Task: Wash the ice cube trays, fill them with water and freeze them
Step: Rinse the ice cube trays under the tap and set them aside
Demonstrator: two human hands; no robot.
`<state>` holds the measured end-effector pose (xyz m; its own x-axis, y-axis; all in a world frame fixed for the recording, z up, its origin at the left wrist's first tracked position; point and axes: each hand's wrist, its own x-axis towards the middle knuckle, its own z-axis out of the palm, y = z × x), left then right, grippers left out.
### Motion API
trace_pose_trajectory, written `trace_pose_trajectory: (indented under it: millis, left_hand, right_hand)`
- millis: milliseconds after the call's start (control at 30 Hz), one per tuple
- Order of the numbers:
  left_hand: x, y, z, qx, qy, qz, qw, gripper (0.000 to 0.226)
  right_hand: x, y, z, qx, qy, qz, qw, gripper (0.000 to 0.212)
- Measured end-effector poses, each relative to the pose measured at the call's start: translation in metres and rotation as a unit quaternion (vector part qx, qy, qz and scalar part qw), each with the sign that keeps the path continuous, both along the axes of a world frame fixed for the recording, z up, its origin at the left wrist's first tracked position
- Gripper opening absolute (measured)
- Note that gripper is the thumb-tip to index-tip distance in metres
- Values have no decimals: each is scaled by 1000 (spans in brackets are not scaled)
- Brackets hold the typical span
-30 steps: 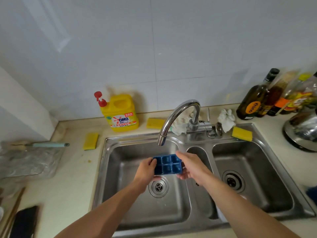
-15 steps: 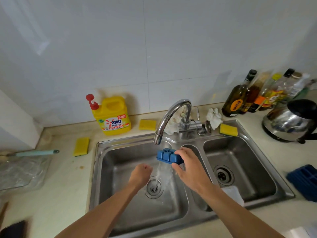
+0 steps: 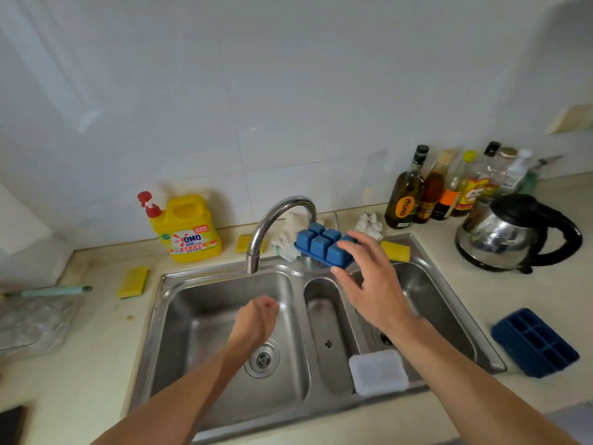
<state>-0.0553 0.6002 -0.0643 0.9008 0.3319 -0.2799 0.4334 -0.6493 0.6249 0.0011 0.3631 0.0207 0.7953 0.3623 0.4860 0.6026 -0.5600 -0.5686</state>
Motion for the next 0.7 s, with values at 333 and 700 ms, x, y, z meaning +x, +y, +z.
trace_pose_trajectory:
  millis: [333,700]
  left_hand:
    - [3,-123,4,6,-33,-14,999,14]
    - [46,-203,4,97,-85,-154,980,40]
  right_hand:
    - [3,-168,-75,-180,166,-80,966,46]
    - [16,-196,-79,44,269,-159,949,33]
